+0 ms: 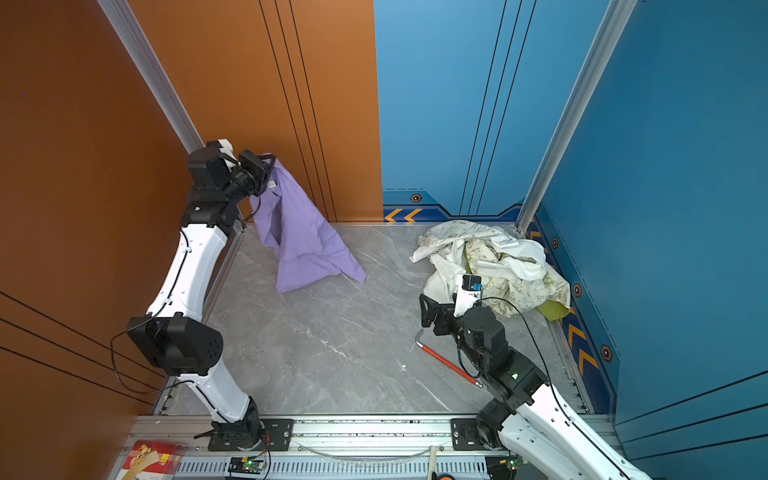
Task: Pick out a specific cloth from the pile
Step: 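Lift the purple T-shirt with the left gripper toward the far corner, then lay the purple T-shirt flat along the far wall and release it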
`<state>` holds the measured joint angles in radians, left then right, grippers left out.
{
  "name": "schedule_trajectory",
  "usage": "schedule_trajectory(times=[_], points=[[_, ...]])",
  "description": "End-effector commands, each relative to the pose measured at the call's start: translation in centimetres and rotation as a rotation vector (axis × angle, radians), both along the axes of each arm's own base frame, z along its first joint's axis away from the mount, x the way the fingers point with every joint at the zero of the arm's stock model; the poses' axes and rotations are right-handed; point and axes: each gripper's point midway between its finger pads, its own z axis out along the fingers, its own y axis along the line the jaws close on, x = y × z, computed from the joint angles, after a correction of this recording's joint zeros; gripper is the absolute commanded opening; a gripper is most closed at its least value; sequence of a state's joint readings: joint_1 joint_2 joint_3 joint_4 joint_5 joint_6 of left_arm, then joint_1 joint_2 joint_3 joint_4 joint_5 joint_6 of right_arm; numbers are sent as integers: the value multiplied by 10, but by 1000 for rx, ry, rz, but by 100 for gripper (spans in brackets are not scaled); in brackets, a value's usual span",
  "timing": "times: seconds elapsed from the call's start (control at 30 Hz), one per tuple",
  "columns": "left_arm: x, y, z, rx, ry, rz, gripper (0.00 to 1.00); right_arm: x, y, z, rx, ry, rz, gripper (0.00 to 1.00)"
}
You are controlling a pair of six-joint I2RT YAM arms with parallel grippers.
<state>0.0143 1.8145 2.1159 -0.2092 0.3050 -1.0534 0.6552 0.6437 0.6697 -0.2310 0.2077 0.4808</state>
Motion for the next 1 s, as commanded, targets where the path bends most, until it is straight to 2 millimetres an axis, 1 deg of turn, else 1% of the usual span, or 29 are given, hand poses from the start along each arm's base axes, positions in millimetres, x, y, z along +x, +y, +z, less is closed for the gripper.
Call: schedule_trajectory(times=[0.0,0.03,0.07,0.1,0.17,0.2,0.3,0.37,0.47,0.53,0.6,0.67,0.7,0.73,0.83,0.9,0.97], points=[[-13,10,41,90,-63,55,0,1,7,21,61,-36,27,97],[-17,13,50,118,-77,67,0,1,8,20,66,-34,30,97],[-19,14,54,141,-83,74,0,1,9,20,69,-34,33,97],[-22,16,54,167,-79,84,0,1,9,18,69,-30,35,97],[-25,18,40,204,-42,96,0,1,9,16,71,-25,35,97],[-27,19,27,225,-10,103,0,1,9,14,71,-22,34,97],[-31,21,-32,291,121,130,0,0,8,9,69,-15,31,98],[-35,20,-81,297,210,121,0,-1,8,6,67,-10,31,98],[-51,19,-166,281,350,114,0,-2,7,2,58,1,30,98],[-71,22,-227,283,459,134,0,-2,6,0,56,5,28,98],[-94,23,-280,295,571,148,0,-3,5,-2,53,8,28,98],[-117,24,-325,302,673,151,0,-3,5,-3,51,11,28,98],[-133,23,-354,301,741,149,0,-3,5,-5,50,14,26,98],[-146,22,-374,300,792,147,0,-3,5,-5,50,15,27,98],[-179,20,-420,309,906,139,0,-2,8,-8,47,26,35,98],[-196,21,-439,312,959,138,0,-3,9,-8,47,29,40,98],[-210,22,-452,313,996,145,0,-3,9,-9,47,33,41,98]])
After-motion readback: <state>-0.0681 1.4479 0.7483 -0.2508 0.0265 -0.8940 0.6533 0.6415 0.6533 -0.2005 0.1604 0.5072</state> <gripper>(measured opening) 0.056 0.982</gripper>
